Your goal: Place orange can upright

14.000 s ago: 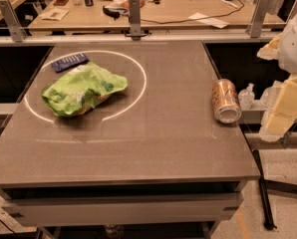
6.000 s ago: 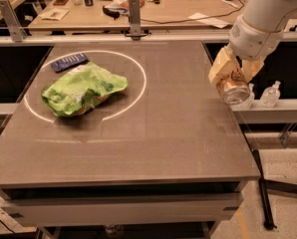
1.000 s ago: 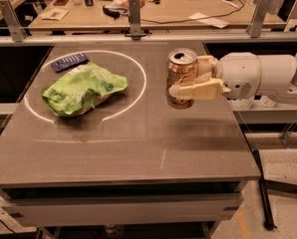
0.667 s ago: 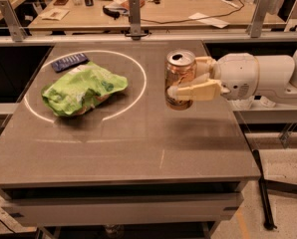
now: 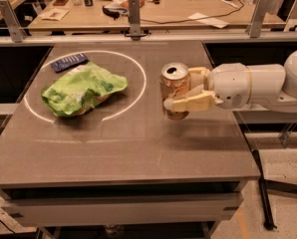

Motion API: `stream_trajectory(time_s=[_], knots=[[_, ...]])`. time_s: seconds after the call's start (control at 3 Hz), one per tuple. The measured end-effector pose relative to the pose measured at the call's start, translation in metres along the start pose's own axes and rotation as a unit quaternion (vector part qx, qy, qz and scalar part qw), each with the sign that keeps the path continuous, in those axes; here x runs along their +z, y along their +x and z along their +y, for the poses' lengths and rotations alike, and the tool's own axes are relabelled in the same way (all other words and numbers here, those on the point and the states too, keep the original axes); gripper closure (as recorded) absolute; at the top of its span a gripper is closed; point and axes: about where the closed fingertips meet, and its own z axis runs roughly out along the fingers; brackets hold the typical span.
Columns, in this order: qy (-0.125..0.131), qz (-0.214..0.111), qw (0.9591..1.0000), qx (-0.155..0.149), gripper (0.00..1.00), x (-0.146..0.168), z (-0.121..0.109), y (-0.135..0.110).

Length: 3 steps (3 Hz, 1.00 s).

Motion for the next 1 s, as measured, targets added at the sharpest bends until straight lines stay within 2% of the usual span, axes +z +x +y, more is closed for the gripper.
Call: stream_trajectory(time_s=[1.0], knots=[[0.004,0.016,0.9997,0.016,1.0,0.008,0.014,0.035]])
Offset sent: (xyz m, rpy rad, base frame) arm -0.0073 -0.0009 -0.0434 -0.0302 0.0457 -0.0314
